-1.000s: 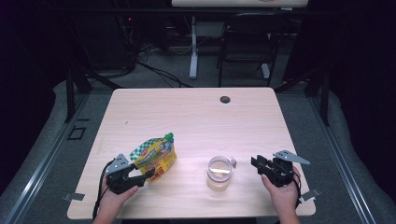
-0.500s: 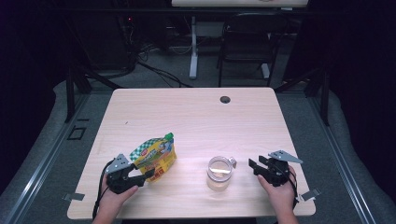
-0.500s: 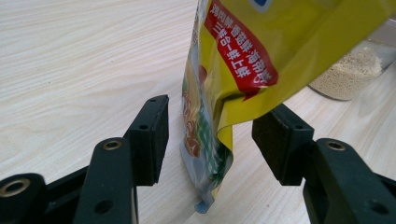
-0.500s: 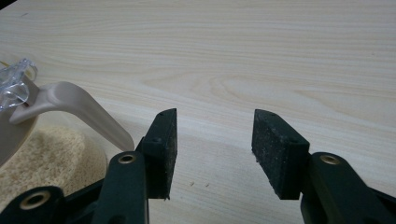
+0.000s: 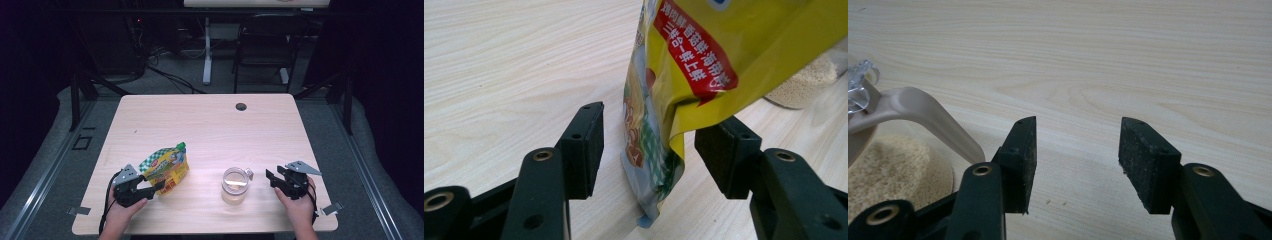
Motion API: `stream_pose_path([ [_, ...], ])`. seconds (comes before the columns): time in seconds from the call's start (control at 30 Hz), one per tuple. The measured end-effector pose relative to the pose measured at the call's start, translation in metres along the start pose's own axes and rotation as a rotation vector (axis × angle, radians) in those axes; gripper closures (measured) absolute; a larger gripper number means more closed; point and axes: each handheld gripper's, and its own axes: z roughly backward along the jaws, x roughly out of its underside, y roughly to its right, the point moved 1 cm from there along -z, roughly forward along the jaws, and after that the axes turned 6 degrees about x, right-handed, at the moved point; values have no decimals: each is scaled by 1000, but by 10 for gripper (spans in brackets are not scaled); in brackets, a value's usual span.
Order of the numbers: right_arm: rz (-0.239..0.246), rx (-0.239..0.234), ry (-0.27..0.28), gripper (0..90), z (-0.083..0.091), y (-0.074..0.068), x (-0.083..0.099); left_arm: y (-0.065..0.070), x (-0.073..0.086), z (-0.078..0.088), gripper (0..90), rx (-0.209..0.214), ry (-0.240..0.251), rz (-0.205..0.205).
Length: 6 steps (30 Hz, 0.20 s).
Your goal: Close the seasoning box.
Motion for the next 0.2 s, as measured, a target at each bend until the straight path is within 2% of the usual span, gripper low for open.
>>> stream_pose_path([
  [0.2, -11, 18, 12, 495, 1, 2, 0, 0, 0, 1, 455, -3, 3, -5],
])
